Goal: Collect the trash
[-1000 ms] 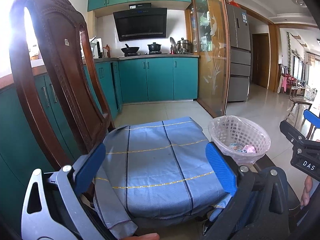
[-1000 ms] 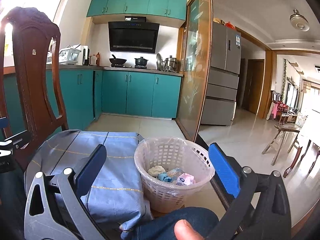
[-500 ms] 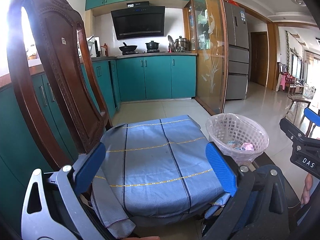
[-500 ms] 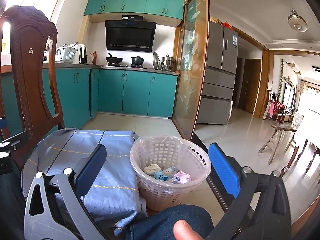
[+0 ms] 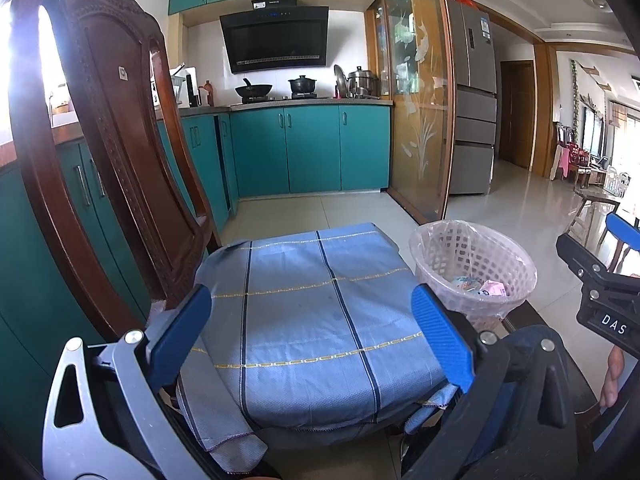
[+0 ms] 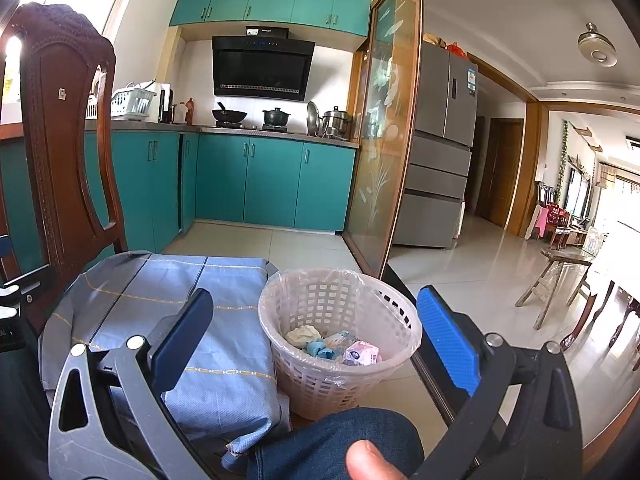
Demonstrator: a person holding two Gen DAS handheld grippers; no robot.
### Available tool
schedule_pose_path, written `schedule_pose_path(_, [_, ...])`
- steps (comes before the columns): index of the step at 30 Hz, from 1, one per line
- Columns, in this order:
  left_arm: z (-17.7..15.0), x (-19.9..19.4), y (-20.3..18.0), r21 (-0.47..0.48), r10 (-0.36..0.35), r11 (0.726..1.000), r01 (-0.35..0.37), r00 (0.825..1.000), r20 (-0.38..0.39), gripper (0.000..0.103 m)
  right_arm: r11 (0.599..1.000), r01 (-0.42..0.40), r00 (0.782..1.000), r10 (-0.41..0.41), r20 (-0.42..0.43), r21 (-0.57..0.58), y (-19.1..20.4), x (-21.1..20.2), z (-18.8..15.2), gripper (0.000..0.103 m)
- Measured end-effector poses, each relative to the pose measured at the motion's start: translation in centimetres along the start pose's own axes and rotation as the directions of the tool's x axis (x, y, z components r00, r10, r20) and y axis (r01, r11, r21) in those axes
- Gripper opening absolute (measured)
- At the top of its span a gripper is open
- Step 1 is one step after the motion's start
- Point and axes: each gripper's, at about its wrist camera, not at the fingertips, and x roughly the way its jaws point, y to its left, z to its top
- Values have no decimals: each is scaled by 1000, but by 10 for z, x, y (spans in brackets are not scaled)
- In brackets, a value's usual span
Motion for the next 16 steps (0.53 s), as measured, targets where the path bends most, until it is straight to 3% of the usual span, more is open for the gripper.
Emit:
schedule_pose_path(10, [-6,22,0,-7,2,1000,-3,999,-44,100,999,-41,997,42,-58,14,0,20,-8,100])
schedule_pose_path(13, [-9,51,8,-35,-27,999,24,995,-91,100,996,-86,990,86,-109,2,8,37,-13,100])
schedule_pose_path(16, [-15,108,20,-53,-17,999,8,984,-179,100,986,-166,966,157,-204,-29,24,71,-18,100])
